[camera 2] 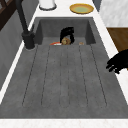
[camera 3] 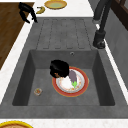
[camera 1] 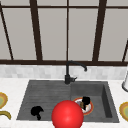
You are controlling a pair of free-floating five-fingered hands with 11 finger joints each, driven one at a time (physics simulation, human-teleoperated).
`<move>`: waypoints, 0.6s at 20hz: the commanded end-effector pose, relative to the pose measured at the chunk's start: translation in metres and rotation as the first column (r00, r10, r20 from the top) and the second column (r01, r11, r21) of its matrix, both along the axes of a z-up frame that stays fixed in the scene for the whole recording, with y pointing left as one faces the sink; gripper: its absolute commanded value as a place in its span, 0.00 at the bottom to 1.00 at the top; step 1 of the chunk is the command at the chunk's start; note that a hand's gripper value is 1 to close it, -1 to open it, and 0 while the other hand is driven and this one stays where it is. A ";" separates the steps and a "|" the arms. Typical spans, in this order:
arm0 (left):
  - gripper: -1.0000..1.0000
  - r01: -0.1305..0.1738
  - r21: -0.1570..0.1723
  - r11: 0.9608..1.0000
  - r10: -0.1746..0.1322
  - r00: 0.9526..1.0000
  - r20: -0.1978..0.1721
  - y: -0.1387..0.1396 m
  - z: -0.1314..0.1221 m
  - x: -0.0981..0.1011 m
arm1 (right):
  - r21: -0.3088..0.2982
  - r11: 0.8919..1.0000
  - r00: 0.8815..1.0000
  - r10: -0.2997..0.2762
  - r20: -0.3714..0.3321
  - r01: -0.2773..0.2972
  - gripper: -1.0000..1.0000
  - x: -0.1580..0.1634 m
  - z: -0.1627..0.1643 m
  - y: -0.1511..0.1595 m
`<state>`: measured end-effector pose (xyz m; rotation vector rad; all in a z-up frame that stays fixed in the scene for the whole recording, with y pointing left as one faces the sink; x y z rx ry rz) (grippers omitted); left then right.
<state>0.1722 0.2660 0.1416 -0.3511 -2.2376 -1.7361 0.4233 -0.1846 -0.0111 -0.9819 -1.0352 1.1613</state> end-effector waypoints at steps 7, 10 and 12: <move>0.50 0.000 0.000 1.000 0.000 1.000 0.000 0.000 0.000 0.000 | -0.001 1.000 0.999 0.017 0.049 -0.017 1.00 0.010 -0.068 0.015; 0.50 0.000 0.000 1.000 0.000 1.000 0.000 0.000 0.000 0.000 | 0.070 0.993 0.992 0.093 0.081 -0.099 1.00 0.006 -0.073 -0.001; 0.50 0.000 0.000 1.000 0.000 1.000 0.000 0.000 0.000 0.000 | 0.108 0.985 0.986 0.118 0.119 -0.131 1.00 0.005 -0.080 -0.011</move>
